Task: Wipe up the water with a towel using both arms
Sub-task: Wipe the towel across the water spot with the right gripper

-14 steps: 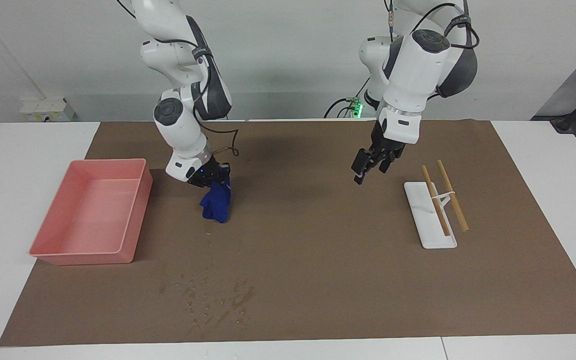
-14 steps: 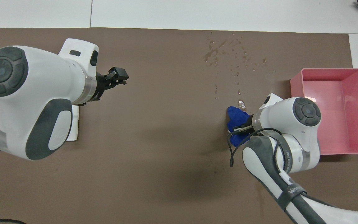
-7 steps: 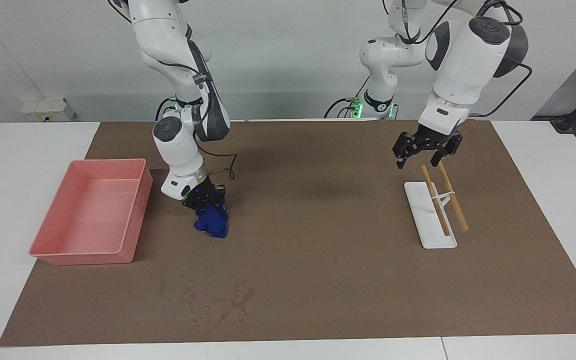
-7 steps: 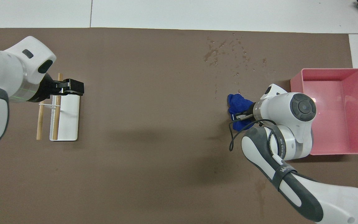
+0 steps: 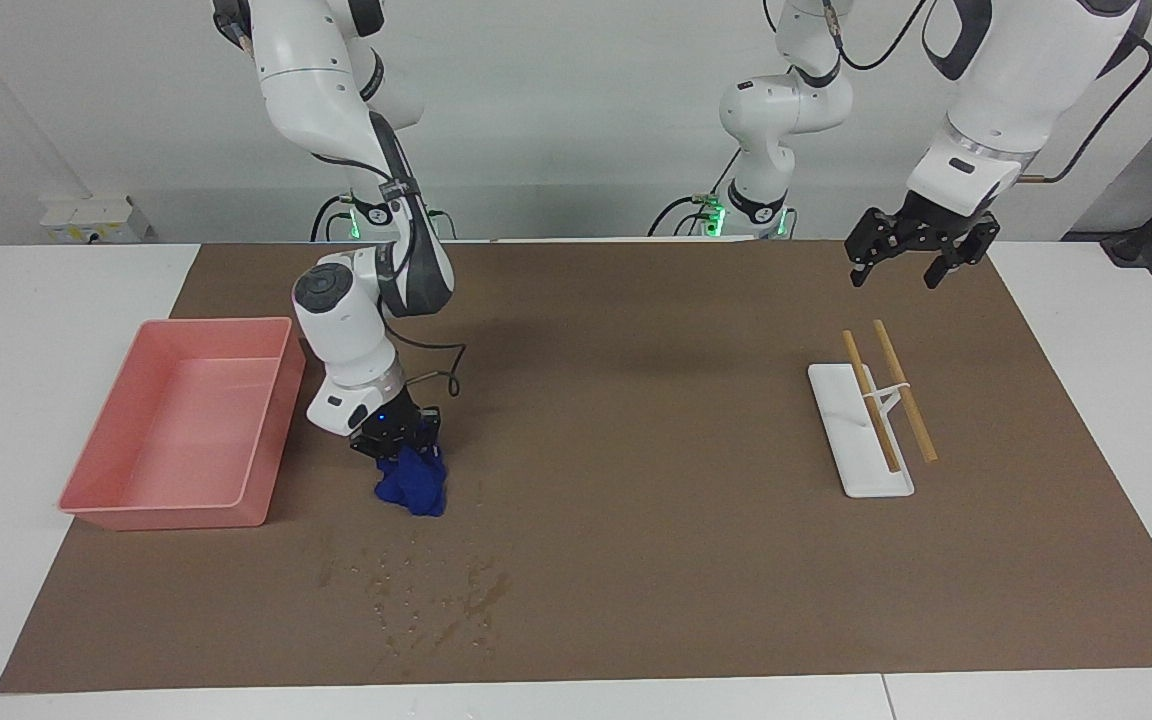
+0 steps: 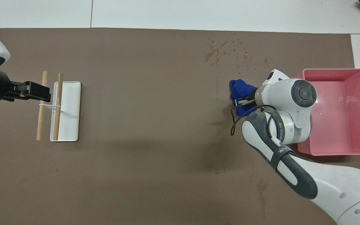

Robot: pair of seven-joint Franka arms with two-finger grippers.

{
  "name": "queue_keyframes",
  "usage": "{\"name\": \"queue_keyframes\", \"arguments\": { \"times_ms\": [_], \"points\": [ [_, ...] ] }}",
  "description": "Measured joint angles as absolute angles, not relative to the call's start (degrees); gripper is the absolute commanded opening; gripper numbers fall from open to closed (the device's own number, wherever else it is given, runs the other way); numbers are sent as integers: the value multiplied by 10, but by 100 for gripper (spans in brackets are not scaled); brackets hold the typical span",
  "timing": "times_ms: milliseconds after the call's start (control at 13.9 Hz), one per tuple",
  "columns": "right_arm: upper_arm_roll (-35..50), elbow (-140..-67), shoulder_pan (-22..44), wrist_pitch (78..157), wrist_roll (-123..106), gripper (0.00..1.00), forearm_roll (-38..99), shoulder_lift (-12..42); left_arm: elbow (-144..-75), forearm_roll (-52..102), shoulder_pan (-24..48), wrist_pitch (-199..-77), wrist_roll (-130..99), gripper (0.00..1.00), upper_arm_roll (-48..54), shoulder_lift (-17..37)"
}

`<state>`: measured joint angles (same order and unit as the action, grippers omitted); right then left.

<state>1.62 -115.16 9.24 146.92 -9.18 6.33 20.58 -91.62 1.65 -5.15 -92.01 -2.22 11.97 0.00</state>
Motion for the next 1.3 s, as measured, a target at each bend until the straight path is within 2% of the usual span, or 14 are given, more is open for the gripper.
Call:
{"name": "queue_keyframes", "arguments": {
  "times_ms": [288,1080,1296],
  "points": [
    [17,-1102,93,1471,-92,0,25,240,-962,16,-57,-930,-20,100,126,-12],
    [17,-1022,82,1470,-92,0,-26,295,-967,16,-59,-932,-20,100,125,-20],
    [17,-980,81,1392,-92,0,-30,300,-969,17,-31,-930,-19,100,95,-22]
  ]
}}
